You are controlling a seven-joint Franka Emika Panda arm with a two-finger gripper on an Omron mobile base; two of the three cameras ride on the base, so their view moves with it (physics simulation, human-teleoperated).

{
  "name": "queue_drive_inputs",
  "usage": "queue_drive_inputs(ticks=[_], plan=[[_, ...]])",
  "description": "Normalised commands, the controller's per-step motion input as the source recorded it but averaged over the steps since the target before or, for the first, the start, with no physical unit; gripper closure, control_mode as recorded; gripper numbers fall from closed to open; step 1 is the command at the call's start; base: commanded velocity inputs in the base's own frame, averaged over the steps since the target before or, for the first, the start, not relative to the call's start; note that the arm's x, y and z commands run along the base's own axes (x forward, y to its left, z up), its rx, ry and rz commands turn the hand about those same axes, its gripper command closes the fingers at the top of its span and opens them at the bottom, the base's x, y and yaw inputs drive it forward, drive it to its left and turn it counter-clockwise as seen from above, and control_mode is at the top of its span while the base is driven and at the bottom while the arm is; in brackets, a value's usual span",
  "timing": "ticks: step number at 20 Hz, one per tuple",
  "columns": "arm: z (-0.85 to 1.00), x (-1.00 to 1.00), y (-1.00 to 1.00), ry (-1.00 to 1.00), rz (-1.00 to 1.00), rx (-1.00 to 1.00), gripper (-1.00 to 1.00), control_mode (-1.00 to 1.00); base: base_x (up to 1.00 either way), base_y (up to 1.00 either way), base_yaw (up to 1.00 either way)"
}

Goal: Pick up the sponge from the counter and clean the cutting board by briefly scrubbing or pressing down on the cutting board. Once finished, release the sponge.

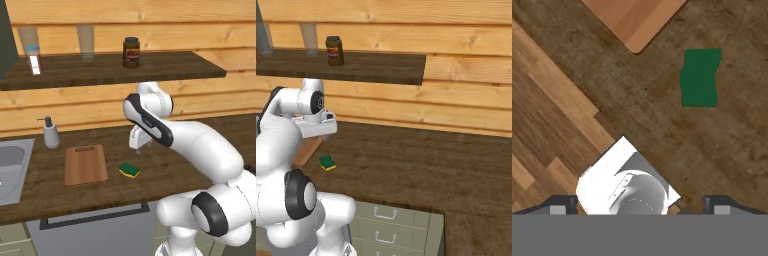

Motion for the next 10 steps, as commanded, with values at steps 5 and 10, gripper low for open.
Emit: queue_drive_inputs(ticks=[5, 10], plan=[[-0.59, 0.26, 0.06, 0.01, 0.05, -0.03, -1.00, -1.00, 0.00, 0.00, 0.00], [-0.52, 0.37, 0.13, -0.02, 0.01, -0.07, -1.00, -1.00, 0.00, 0.00, 0.00]])
